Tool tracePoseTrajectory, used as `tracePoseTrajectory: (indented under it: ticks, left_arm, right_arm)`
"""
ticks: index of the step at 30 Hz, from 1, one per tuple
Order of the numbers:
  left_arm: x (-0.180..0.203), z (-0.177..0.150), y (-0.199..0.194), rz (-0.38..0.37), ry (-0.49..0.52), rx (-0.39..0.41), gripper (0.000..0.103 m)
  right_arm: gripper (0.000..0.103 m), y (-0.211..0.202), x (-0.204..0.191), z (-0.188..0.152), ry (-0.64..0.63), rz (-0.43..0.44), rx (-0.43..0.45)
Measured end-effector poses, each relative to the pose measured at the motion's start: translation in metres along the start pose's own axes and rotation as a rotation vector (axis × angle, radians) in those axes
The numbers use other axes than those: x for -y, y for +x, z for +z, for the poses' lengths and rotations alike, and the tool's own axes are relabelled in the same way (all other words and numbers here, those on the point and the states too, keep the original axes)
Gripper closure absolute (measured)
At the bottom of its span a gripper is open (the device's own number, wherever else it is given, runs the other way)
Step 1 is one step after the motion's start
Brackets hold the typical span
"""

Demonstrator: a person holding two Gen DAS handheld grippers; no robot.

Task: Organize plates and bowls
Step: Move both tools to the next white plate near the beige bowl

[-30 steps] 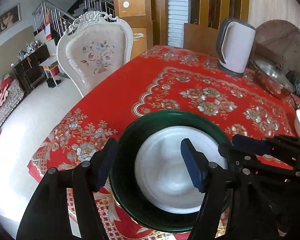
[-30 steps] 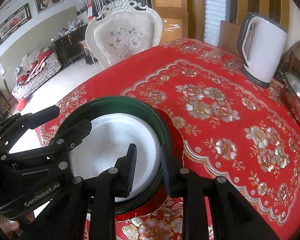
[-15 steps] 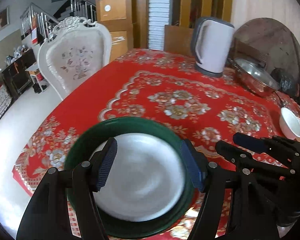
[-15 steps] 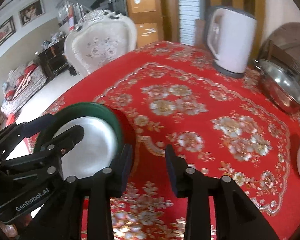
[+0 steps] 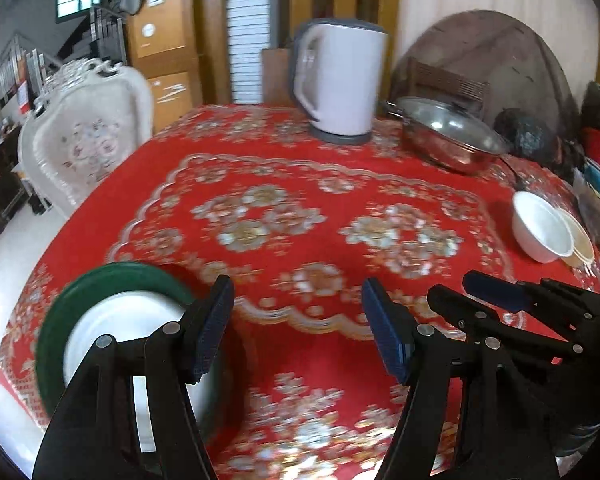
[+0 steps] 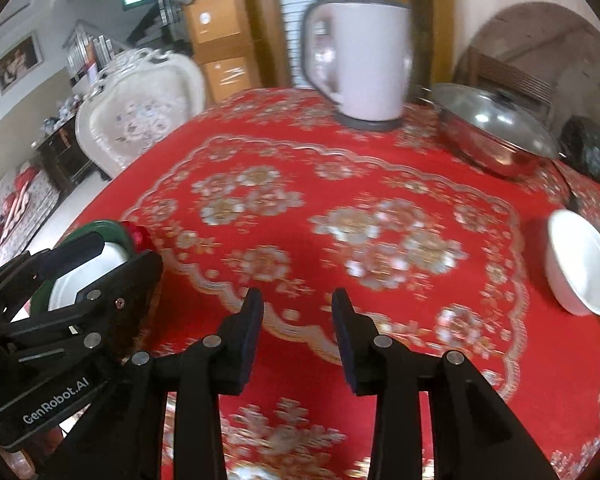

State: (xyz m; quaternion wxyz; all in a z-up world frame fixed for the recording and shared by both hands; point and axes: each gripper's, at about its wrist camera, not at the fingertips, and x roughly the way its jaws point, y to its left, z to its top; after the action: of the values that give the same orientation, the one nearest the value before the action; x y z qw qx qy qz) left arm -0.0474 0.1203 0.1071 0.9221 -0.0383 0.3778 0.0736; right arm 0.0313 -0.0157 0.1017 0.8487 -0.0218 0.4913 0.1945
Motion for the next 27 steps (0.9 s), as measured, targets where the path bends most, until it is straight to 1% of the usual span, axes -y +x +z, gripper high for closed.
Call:
tracePoseTrajectory:
  ticks: [8, 12, 14, 19, 21, 24, 27]
  left_arm:
    - [0.075, 0.012, 0.017, -0.074, 0.090, -0.006, 0.036]
    - [0.113, 0.019, 0.024, -0.116, 0.135, 0.000, 0.036]
    - [0.135, 0.024, 0.030, -0.150, 0.153, -0.013, 0.036]
    - [0.182, 0.038, 0.046, -0.194, 0.190, -0.022, 0.036]
    - [0.201, 0.045, 0.058, -0.214, 0.195, -0.041, 0.036]
    - [0.218, 0.056, 0.069, -0.238, 0.183, -0.051, 0.036]
    - [0.233, 0.065, 0.081, -0.260, 0.168, -0.064, 0.036]
  right_arm:
    - [0.067, -0.019, 0.074, -0.013, 0.114, -0.070, 0.002]
    - [0.060, -0.031, 0.112, -0.021, 0.179, -0.112, 0.007]
    - [0.056, -0.037, 0.135, -0.025, 0.222, -0.128, 0.010]
    - [0.055, -0.051, 0.186, -0.034, 0.319, -0.178, 0.020]
    - [0.055, -0.055, 0.208, -0.037, 0.365, -0.193, 0.026]
    - [0.055, -0.059, 0.237, -0.041, 0.435, -0.205, 0.034]
    - [0.054, -0.057, 0.255, -0.043, 0.483, -0.198, 0.041]
